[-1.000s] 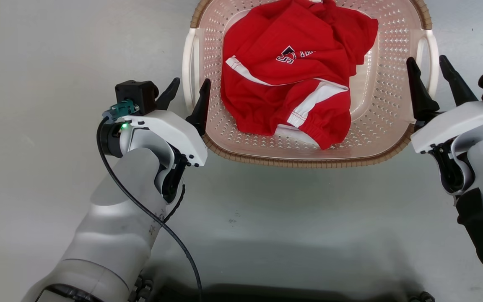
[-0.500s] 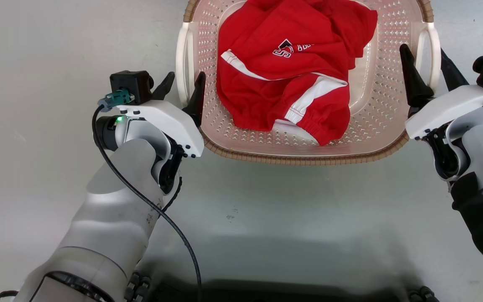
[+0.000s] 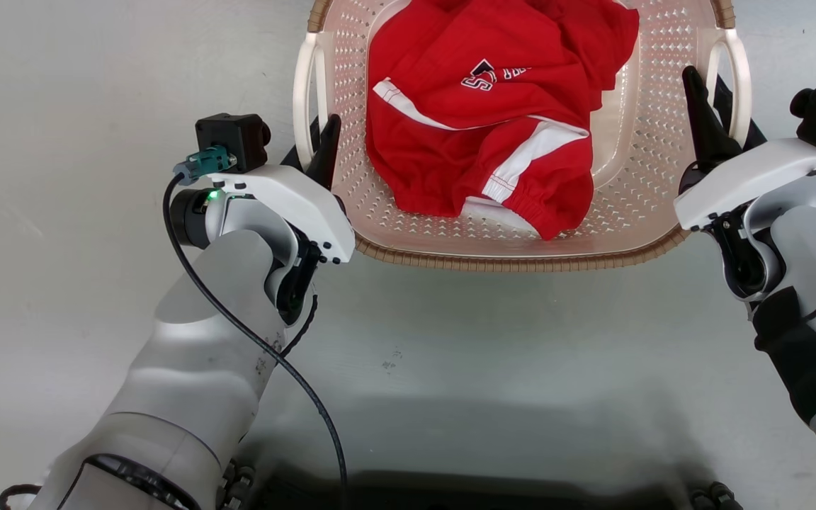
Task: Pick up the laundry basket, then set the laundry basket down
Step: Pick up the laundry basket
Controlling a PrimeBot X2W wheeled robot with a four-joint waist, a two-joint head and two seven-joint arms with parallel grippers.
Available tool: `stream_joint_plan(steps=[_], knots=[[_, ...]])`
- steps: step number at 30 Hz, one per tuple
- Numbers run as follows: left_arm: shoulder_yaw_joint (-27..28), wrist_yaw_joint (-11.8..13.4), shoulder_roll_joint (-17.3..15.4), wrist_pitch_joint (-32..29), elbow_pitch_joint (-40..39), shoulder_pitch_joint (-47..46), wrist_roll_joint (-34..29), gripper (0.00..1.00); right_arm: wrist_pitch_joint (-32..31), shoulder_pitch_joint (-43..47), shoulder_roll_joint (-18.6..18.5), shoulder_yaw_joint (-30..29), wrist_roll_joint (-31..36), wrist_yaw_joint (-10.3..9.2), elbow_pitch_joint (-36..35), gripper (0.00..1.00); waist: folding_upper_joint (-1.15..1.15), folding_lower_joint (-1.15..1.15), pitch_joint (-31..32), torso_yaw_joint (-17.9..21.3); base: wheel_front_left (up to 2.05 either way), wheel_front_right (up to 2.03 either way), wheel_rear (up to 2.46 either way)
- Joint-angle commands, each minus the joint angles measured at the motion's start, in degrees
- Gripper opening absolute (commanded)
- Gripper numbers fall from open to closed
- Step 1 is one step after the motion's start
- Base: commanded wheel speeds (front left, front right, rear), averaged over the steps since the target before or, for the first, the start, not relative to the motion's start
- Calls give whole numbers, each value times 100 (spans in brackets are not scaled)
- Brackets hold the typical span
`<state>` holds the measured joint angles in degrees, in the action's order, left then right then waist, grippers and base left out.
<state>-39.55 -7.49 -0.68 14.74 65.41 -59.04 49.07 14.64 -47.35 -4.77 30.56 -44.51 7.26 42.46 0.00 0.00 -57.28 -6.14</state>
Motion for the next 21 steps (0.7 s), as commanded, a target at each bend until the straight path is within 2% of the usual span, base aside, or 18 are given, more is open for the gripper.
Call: stream_joint_plan(steps=[1,9,21], knots=[[61,0,-222,26,61,54,65,0,36,152,-59,51,0,23,43,0,0,0,3,0,0,0,0],[-72,0,-222,26,245,33,160,0,36,72,-25,118,8,23,368,0,0,0,56,25,0,0,0],[-297,0,-252,-78,571,180,448,0,14,-233,102,474,-187,23,1485,0,0,0,486,85,0,0,0]])
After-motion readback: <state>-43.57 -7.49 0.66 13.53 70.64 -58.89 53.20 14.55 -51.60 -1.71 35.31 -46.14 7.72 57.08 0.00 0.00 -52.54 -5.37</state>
